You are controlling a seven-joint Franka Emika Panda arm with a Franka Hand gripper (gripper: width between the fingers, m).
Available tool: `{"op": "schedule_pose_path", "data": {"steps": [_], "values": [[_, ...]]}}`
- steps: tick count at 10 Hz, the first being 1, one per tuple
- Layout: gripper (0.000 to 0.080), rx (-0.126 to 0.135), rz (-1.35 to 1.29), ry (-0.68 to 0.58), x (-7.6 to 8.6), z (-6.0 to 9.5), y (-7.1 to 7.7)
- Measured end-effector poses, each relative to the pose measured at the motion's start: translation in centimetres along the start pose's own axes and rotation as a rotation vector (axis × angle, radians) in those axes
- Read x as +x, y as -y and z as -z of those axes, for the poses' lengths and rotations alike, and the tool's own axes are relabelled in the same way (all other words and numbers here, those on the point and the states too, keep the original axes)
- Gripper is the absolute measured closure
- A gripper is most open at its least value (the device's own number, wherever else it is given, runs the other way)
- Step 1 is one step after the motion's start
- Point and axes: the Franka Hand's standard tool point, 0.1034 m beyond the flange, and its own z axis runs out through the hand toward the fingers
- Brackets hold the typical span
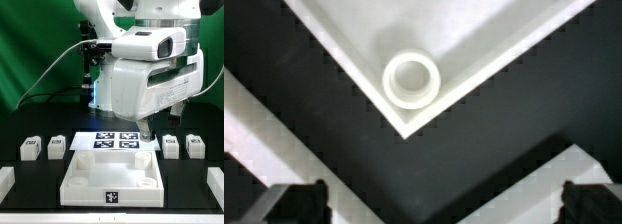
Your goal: Assemble one leg
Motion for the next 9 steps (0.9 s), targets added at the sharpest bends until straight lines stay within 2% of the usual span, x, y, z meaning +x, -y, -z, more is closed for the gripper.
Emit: {"op": "schedule_pose_path", "data": {"steps": [4, 5, 6, 7, 8, 9], "values": [[0.0150, 0.000, 0.000, 0.000, 0.0, 0.0, 0.0], [0.0150, 0.003, 0.031, 0.004, -0.1, -0.2, 0.2], [0.0150, 0.014, 0.077, 0.014, -0.6, -0.8, 0.9], [0.0150, 0.016, 0.085, 0.016, -1.3, -1.4, 2.1], [0.0150, 0.012, 0.208, 0.014, -2.5, -1.8, 3.2], [0.0150, 0.008, 0.383, 0.010, -4.5, -2.1, 3.8]]}}
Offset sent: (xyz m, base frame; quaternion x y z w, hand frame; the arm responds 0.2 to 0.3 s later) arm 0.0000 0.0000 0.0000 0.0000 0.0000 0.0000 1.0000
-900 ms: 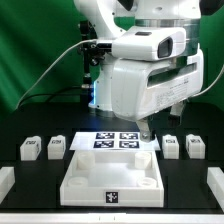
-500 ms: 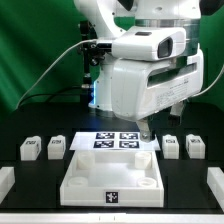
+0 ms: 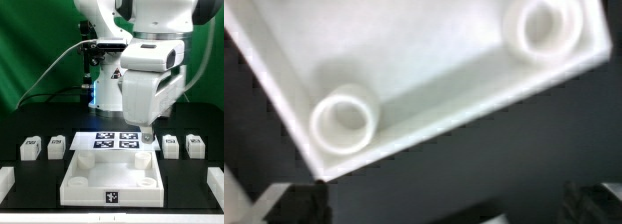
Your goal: Assemble one leg
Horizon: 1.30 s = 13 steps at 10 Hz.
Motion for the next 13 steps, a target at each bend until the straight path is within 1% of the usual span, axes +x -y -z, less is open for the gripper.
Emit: {"op": "schedule_pose_path", "data": {"steps": [1, 2, 3, 5, 6, 7, 8, 9, 10, 11, 12, 13], "values": [[0.0150, -0.001, 0.140, -0.004, -1.5, -0.2, 0.4], [0.0150, -0.002, 0.219, 0.000, -2.1, -0.3, 0.1], [0.0150, -0.003, 0.270, 0.005, -2.0, -0.3, 0.1], [0.0150, 0.000, 0.252, 0.005, -2.1, -0.4, 0.2], [0.0150, 0.003, 0.257, 0.006, -2.3, -0.7, 0.5], [0.0150, -0.001, 0.271, 0.001, -3.2, -2.1, 2.2], [0.0150, 0.003, 0.283, -0.005, -4.6, -4.0, 4.8], [0.0150, 0.009, 0.290, -0.009, -6.0, -5.5, 6.0], [0.0150, 0.012, 0.276, -0.017, -6.9, -7.0, 6.0], [0.0150, 0.025, 0.261, -0.022, -7.3, -8.3, 5.7], [0.0150, 0.030, 0.256, -0.023, -7.3, -8.9, 5.4], [0.0150, 0.031, 0.254, -0.023, -7.3, -8.9, 5.4]]}}
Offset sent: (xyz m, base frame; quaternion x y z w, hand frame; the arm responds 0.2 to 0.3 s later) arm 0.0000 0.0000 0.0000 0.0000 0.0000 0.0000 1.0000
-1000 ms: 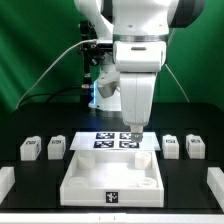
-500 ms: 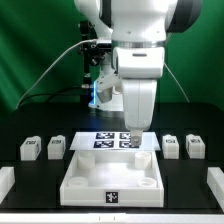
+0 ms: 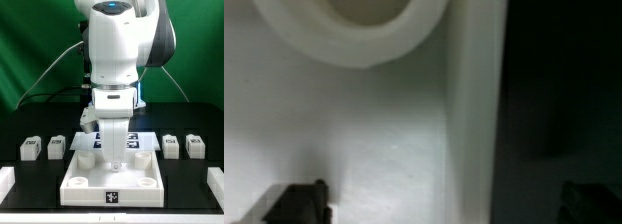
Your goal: Assemble one leg
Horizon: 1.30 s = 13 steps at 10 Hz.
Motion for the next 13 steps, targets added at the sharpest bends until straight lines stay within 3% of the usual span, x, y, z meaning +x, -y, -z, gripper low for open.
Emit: {"op": "schedule_pose_path", "data": {"steps": [2, 3, 4, 5, 13], "values": [[0.0405, 0.002, -0.001, 0.000, -0.02, -0.06, 0.07], [0.0405, 0.002, -0.001, 0.000, -0.03, -0.07, 0.07], [0.0588, 0.002, -0.002, 0.000, -0.03, -0.08, 0.08], [0.0716, 0.003, -0.002, 0.000, -0.03, -0.10, 0.10], [0.0739, -0.005, -0.003, -0.001, -0.05, 0.04, -0.10]]}}
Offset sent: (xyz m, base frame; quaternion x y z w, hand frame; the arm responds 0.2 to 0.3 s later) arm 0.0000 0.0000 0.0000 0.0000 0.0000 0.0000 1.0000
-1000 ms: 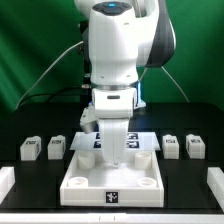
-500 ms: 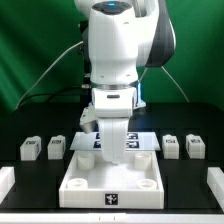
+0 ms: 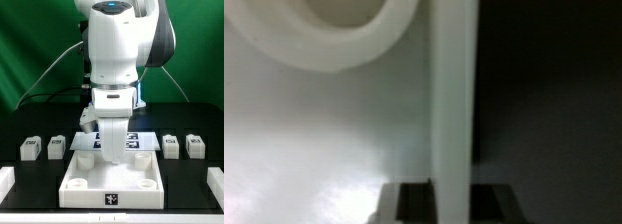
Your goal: Assemble one leg
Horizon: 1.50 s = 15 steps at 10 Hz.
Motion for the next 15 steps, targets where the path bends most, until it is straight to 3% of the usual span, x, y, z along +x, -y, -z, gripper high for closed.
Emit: {"op": "schedule_pose_path", "data": {"steps": [1, 2, 6, 8, 12, 14, 15], "values": [[0.0739, -0.004, 0.005, -0.002, 0.3, 0.1, -0.3], [0.0739, -0.020, 0.024, -0.010, 1.4, 0.4, -1.6], [0.0739, -0.067, 0.031, -0.052, 6.7, 0.9, -6.0], [0.0739, -0.036, 0.022, -0.053, 7.9, 0.3, -6.0], [0.0739, -0.028, 0.014, -0.055, 8.5, 0.1, -6.0], [0.0503, -0.028, 0.012, -0.055, 8.4, 0.0, -6.0], [0.0503, -0.027, 0.012, -0.055, 8.4, 0.0, -6.0]]}}
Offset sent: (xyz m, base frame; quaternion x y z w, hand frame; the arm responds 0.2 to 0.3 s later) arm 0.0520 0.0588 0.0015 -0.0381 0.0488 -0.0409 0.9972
